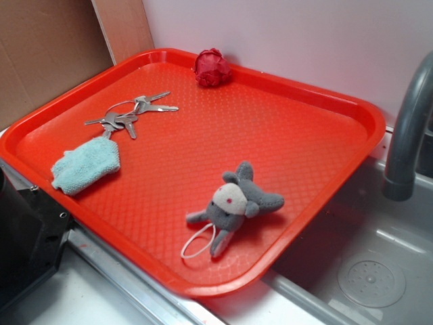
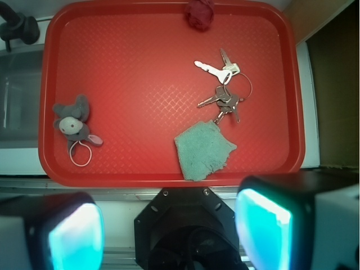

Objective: Grab the gray animal.

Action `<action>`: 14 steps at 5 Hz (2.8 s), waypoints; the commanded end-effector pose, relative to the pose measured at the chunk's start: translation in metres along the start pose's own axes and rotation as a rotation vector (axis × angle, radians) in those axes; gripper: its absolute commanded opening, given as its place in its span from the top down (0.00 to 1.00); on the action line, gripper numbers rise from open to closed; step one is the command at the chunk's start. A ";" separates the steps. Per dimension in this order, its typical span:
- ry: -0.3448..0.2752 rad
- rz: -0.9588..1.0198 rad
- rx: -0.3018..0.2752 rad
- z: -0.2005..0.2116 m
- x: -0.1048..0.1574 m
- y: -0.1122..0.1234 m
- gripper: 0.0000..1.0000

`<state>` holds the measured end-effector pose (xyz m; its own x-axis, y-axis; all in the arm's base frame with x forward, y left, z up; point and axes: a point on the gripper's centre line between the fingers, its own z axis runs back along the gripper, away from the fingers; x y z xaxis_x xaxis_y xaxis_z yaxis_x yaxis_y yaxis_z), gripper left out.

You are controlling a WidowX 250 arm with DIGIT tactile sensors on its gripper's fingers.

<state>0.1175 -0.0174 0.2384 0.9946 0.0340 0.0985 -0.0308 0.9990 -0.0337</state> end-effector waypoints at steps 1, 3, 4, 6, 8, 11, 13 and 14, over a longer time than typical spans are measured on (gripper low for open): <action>0.000 0.000 0.000 0.000 0.000 0.000 0.00; 0.039 -0.320 -0.031 -0.073 0.036 -0.090 0.00; 0.027 -0.377 -0.031 -0.107 0.054 -0.119 0.00; 0.027 -0.377 -0.031 -0.107 0.054 -0.119 0.00; 0.027 -0.428 -0.034 -0.146 0.046 -0.129 0.00; 0.095 -0.442 -0.119 -0.208 0.050 -0.139 0.00; 0.108 -0.399 -0.101 -0.210 0.052 -0.137 1.00; 0.047 -0.366 -0.093 -0.186 0.055 -0.124 1.00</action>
<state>0.1931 -0.1382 0.0559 0.9459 -0.3227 0.0334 0.3244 0.9420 -0.0857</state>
